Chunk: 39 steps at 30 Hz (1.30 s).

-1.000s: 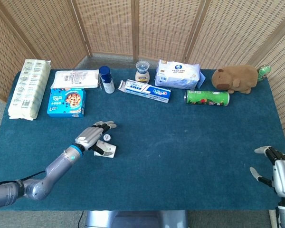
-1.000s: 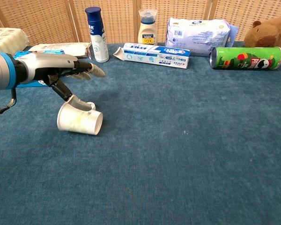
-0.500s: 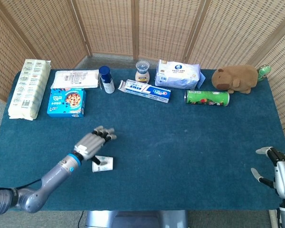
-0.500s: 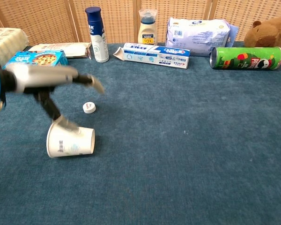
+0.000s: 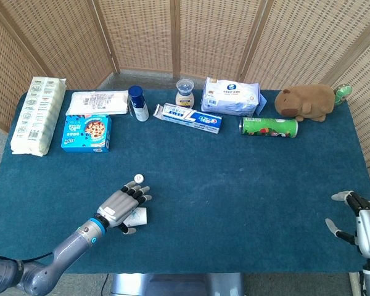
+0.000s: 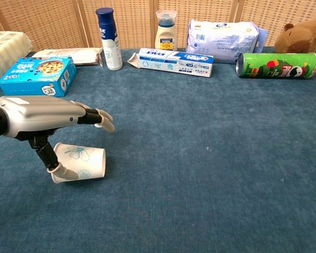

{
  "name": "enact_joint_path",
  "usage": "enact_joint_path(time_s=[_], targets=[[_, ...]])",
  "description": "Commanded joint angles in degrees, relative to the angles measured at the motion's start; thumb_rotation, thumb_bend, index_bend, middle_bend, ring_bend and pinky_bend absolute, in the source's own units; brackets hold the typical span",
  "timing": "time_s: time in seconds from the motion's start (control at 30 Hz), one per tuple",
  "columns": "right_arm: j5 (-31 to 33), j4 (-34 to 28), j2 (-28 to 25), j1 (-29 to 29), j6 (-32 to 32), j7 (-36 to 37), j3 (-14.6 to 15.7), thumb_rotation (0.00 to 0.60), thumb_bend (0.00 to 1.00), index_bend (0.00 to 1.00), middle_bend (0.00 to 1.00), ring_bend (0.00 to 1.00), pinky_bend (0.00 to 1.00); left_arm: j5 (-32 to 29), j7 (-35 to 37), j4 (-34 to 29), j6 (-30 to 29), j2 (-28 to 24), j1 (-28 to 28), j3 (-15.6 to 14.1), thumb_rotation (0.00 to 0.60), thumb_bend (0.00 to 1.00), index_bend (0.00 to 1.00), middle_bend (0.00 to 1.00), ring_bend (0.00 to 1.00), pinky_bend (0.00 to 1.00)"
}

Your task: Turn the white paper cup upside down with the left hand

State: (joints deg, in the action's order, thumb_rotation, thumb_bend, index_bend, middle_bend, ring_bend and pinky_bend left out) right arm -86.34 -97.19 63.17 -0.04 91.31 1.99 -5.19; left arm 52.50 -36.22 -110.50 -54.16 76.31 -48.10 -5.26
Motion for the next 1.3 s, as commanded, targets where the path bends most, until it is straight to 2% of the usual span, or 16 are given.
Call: enact_joint_path(time_s=[0.03, 0.27, 0.5, 0.83, 0.97, 1.3], targets=[[-0.1, -0.1, -0.1, -0.1, 0.2, 0.2, 0.0, 0.6, 0.25, 0.37, 0.36, 0.42, 0.44, -1.9, -2.6, -0.5, -3.5, 1.8, 0.8, -0.5, 0.376, 0.23, 0.14, 0.03, 0.0, 0.0], [0.1, 0.3, -0.2, -0.3, 0.0, 1.2, 0.1, 0.6, 0.25, 0.37, 0.36, 0.42, 0.44, -6.2, -3.6, 0.7, -6.9, 6.9, 1.9, 1.5, 0.379, 0.28, 0.19, 0.03, 0.0, 0.0], [0.3, 0.3, -0.6, -0.7, 0.6, 1.8, -0.1, 0.6, 0.25, 0.37, 0.36, 0.42, 0.44, -9.5, -5.8, 0.7, -8.2, 8.9, 1.2, 2.8, 0.382, 0.28, 0.2, 0.03, 0.0, 0.0], [0.6, 0.7, -0.6, -1.2, 1.1, 3.0, -0.2, 0.6, 0.25, 0.38, 0.36, 0.42, 0.44, -9.8, -8.4, 0.8, -10.9, 10.5, 1.2, 3.1, 0.385, 0.32, 0.27, 0.03, 0.0, 0.0], [0.6, 0.8, -0.7, -1.2, 1.0, 3.6, -0.3, 0.6, 0.25, 0.38, 0.36, 0.42, 0.45, -8.9, -10.1, 1.6, -13.6, 11.7, 1.8, 2.8, 0.385, 0.34, 0.27, 0.03, 0.0, 0.0], [0.9, 1.0, -0.5, -1.1, 0.5, 4.4, -0.3, 0.6, 0.25, 0.38, 0.36, 0.42, 0.45, -9.5, -12.3, 2.9, -15.0, 13.2, 2.5, 2.7, 0.384, 0.35, 0.27, 0.03, 0.0, 0.0]])
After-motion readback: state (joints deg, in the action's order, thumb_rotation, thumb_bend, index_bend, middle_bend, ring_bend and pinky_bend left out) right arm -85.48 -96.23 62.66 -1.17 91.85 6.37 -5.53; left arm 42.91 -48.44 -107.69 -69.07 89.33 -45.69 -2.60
